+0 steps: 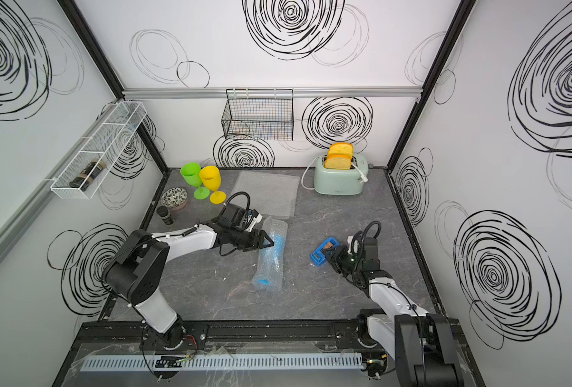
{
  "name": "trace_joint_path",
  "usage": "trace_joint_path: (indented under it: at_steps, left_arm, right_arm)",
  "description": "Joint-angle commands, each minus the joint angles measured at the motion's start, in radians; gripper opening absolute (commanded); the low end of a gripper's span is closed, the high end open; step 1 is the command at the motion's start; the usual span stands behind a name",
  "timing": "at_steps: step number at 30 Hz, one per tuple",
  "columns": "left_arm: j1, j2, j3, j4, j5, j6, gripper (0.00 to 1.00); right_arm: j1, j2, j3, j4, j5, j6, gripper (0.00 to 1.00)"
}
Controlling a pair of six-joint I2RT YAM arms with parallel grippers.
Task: Wrap wine glasses in bubble wrap
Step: Tear off the tape using the Tape Cutter.
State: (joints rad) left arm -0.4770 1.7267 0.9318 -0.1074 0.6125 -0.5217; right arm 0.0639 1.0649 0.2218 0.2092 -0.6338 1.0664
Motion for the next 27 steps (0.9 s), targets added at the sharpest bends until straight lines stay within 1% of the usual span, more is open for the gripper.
trace_joint_path:
  at_steps: [1,5,11,14,17,20,21,27]
  left_arm:
    - [-0.010,0.031,-0.016,-0.050,-0.084,0.002,0.71]
    - [-0.011,0.027,-0.011,-0.056,-0.083,0.005,0.71]
    - [-0.011,0.024,-0.015,-0.052,-0.084,0.003,0.71]
    - [-0.011,0.026,-0.027,-0.039,-0.082,0.000,0.72]
    - [-0.011,0.028,-0.016,-0.050,-0.086,0.003,0.72]
    - [-0.012,0.031,-0.021,-0.044,-0.084,0.002,0.72]
    - [-0.012,0.033,-0.022,-0.040,-0.084,0.002,0.71]
    - [-0.012,0.025,-0.030,-0.038,-0.088,0.002,0.72]
  right_arm:
    - [0.011,0.029,-0.023,0.098,-0.017,0.052,0.32]
    - [0.016,0.083,-0.022,0.153,-0.029,0.079,0.31]
    - [0.038,0.139,-0.029,0.216,-0.012,0.105,0.27]
    - [0.058,0.154,-0.041,0.244,0.011,0.115,0.27]
    - [0.056,0.172,-0.050,0.276,0.019,0.130,0.26]
    - [0.060,0.182,-0.062,0.306,0.023,0.133,0.23]
    - [0.055,0.185,-0.061,0.310,0.025,0.131,0.21]
    - [0.036,0.172,-0.049,0.346,0.028,0.141,0.00]
